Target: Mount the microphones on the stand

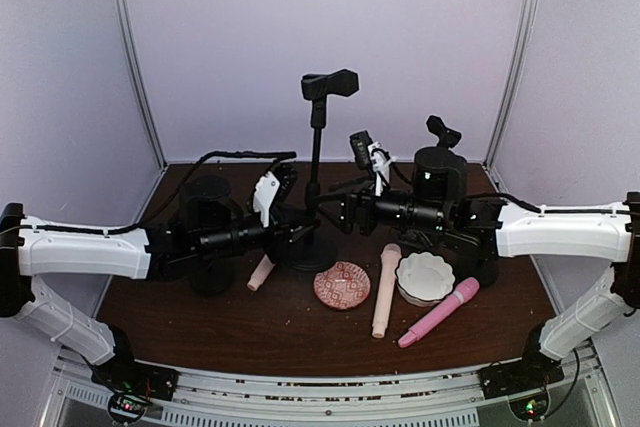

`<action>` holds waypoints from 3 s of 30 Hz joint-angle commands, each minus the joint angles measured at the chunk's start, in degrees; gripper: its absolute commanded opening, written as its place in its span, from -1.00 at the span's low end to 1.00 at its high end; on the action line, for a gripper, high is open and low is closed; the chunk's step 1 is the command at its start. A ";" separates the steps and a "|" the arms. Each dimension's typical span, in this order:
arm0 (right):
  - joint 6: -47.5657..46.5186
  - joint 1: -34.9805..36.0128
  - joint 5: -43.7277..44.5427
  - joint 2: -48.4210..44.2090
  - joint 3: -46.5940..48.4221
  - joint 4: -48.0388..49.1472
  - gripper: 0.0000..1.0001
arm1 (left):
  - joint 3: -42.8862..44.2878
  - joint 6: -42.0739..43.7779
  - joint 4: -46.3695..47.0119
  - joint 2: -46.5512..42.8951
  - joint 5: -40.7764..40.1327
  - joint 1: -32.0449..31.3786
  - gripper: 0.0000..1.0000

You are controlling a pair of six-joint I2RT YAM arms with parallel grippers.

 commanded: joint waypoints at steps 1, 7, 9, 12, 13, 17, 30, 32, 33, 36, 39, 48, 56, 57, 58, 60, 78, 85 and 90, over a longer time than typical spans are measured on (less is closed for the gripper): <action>0.68 0.37 -1.72 1.25 3.22 1.85 0.29 | 3.48 -1.09 3.56 -2.09 2.06 0.09 -1.00; -0.13 0.39 -1.31 1.97 3.95 2.72 0.13 | 4.72 -1.02 1.67 -1.40 4.39 0.04 -1.00; -0.51 0.39 -1.53 2.20 4.47 2.06 -0.03 | 4.87 -1.00 1.64 -1.22 4.75 0.09 -1.00; -0.89 0.38 -1.81 2.33 4.52 1.49 -0.31 | 5.13 -0.85 1.63 -0.95 5.18 0.09 -1.00; -1.13 0.39 -1.95 2.33 4.60 1.04 -0.39 | 5.17 -0.83 1.68 -0.87 5.22 0.09 -1.00; -1.64 0.35 -2.02 2.04 4.77 -0.31 -0.71 | 5.18 -0.74 1.95 -0.77 5.08 0.09 -1.00; -2.87 0.35 -0.31 -1.57 6.84 -0.38 -1.00 | 3.49 -0.71 4.41 3.21 1.38 0.09 -0.08; -3.10 0.34 -0.01 -1.99 7.03 -0.59 -1.00 | 3.14 -0.62 4.83 3.38 1.39 0.09 -0.07; -3.18 0.33 0.19 -2.30 7.08 -0.62 -1.00 | 3.01 -0.61 5.00 3.50 1.36 0.09 -0.05; -3.21 0.40 0.37 -3.16 7.09 -0.25 -1.00 | 2.44 -0.23 5.31 3.76 1.42 0.09 0.02; -2.83 0.33 0.50 -3.77 7.14 0.33 -1.00 | 1.64 -0.26 6.20 3.80 1.37 0.09 0.04; -2.03 0.39 -0.10 -2.56 7.89 0.35 -1.00 | 1.26 0.93 8.20 3.79 2.56 0.09 -0.18; -4.74 -2.07 -11.04 -1.45 9.86 -2.67 -1.00 | 1.15 1.20 11.01 2.85 8.53 0.09 -1.00; -4.15 -3.21 -14.25 -1.30 9.80 -2.16 -1.00 | 1.06 1.20 11.53 2.50 10.36 0.13 -1.00; -3.13 -4.60 -18.73 -1.09 9.31 -0.33 -1.00 | 1.11 1.05 11.81 2.29 12.47 0.37 -1.00; -0.36 -7.59 -28.54 -0.01 9.31 2.52 -1.00 | 1.37 -0.24 12.45 1.99 16.99 1.03 -1.00; 0.78 -9.57 -8.45 -5.07 7.15 -11.17 0.40 | -1.07 -6.96 17.25 0.58 6.79 2.39 -1.00; 6.04 -4.77 4.72 -3.09 9.78 -15.24 0.47 | -1.56 -6.60 17.47 0.07 2.21 2.35 -1.00; 6.74 -4.22 4.91 -0.39 12.62 -14.85 0.43 | -1.55 -6.36 17.46 -0.13 1.80 2.37 -1.00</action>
